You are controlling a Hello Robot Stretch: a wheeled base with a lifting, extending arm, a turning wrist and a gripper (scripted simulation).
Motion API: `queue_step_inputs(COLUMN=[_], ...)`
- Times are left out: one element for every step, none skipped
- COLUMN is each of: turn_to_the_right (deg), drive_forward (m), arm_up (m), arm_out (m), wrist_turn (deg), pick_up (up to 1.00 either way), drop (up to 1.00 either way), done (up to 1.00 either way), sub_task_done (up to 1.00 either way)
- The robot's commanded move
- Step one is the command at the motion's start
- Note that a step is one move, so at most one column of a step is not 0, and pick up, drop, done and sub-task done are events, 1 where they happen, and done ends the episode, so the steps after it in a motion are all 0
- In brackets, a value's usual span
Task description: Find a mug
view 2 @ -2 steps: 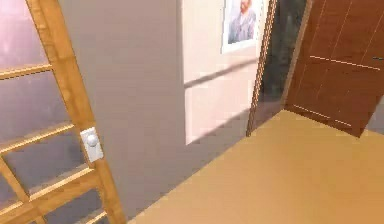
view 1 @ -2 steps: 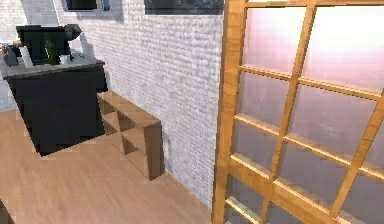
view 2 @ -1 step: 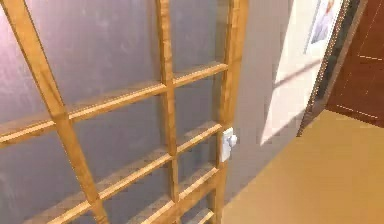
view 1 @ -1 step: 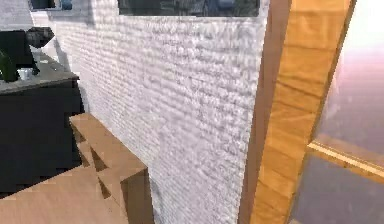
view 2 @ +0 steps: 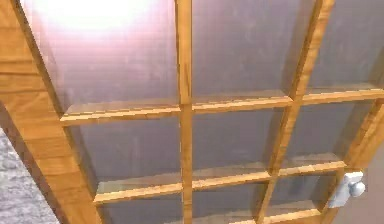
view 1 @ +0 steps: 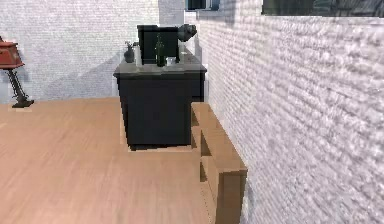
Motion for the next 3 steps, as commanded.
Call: queue_step_inputs(turn_to_the_right=[0.0, -24.0, 0.0], drive_forward=[0.3, 0.0, 1.0], arm_up=[0.0, 0.0, 0.0], arm_out=[0.0, 0.0, 0.0], wrist_turn=[0.0, 0.0, 0.0], pick_up=[0.0, 0.0, 0.0], drop=[0.0, 0.0, 0.0], done=[0.0, 0.0, 0.0], sub_task_done=[0.0, 0.0, 0.0])
